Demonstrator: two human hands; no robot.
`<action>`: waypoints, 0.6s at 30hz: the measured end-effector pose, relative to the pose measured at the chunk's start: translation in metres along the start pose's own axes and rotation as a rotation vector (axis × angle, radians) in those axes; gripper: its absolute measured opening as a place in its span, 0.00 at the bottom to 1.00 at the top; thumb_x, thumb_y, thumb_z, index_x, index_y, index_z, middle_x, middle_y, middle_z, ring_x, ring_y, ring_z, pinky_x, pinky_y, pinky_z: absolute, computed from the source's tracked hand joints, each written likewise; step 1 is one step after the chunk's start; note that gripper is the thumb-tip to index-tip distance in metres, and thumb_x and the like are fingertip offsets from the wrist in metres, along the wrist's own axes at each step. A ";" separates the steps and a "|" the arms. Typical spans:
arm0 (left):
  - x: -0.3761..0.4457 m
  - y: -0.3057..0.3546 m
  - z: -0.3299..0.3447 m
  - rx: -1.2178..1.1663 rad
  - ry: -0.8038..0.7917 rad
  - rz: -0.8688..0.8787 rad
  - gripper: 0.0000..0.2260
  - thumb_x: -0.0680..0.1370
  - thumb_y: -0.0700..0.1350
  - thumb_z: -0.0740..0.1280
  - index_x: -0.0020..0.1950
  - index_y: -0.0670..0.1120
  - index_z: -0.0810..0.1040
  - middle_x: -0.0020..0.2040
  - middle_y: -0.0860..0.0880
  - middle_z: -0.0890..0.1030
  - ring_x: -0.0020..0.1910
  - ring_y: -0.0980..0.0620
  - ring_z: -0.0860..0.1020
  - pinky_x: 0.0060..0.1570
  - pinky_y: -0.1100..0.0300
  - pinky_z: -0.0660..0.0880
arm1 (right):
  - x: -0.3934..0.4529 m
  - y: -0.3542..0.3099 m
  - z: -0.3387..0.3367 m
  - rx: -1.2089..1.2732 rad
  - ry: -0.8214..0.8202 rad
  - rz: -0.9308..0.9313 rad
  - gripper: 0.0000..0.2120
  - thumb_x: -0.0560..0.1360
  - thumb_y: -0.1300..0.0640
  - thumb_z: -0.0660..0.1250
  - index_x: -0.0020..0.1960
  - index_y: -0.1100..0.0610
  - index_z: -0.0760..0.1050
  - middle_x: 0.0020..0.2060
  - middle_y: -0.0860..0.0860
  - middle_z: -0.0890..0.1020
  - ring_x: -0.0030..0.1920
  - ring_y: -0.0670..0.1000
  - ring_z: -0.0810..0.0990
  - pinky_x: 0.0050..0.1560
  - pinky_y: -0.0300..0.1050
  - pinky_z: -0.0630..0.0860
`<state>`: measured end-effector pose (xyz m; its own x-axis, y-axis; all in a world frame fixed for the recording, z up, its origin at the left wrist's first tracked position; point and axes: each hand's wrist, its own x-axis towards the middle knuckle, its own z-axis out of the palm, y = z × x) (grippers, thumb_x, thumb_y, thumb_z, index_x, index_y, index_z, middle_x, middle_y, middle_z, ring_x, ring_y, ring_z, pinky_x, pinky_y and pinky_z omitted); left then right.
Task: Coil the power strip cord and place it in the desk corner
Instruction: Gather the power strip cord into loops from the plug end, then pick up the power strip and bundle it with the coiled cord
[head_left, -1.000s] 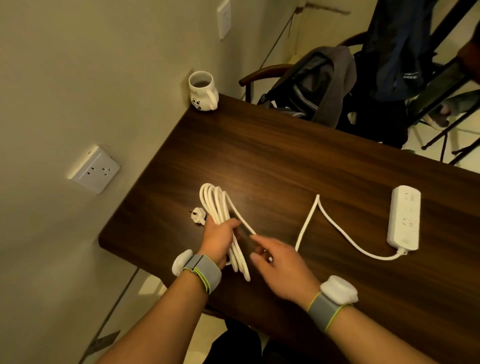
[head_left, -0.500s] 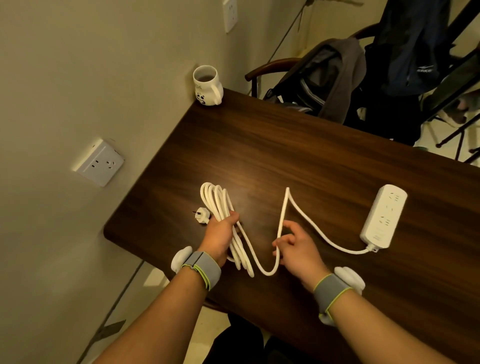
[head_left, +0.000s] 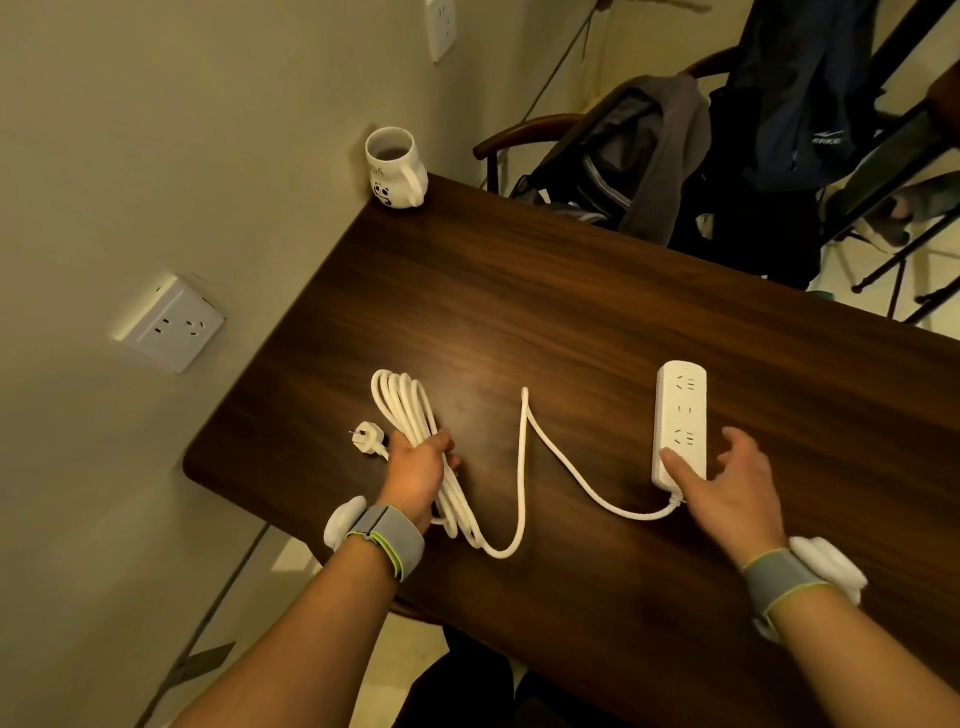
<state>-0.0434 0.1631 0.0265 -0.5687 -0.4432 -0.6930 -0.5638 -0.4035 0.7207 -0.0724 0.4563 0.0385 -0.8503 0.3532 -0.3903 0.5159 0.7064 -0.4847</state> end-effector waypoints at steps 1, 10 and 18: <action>-0.001 0.000 0.000 -0.002 -0.008 -0.010 0.11 0.79 0.39 0.63 0.61 0.44 0.70 0.40 0.46 0.75 0.35 0.49 0.76 0.43 0.52 0.75 | 0.007 0.001 0.004 -0.014 -0.041 0.040 0.46 0.66 0.37 0.72 0.75 0.56 0.58 0.70 0.60 0.67 0.68 0.61 0.70 0.64 0.59 0.70; -0.013 0.008 -0.013 -0.057 -0.127 -0.063 0.18 0.77 0.37 0.65 0.67 0.41 0.73 0.47 0.44 0.80 0.43 0.47 0.81 0.50 0.50 0.77 | 0.023 -0.006 0.020 0.115 -0.091 0.236 0.34 0.62 0.46 0.75 0.60 0.63 0.69 0.60 0.61 0.77 0.57 0.64 0.78 0.52 0.56 0.78; -0.024 0.018 -0.020 -0.032 -0.207 -0.010 0.19 0.73 0.50 0.72 0.60 0.41 0.77 0.45 0.45 0.80 0.43 0.49 0.79 0.46 0.54 0.78 | -0.021 -0.052 0.017 0.500 -0.265 0.144 0.23 0.69 0.49 0.72 0.58 0.56 0.68 0.58 0.56 0.75 0.52 0.59 0.80 0.40 0.54 0.84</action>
<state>-0.0281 0.1501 0.0562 -0.6761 -0.2666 -0.6869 -0.5524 -0.4335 0.7120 -0.0797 0.4022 0.0582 -0.7461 0.2127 -0.6309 0.6656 0.2647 -0.6978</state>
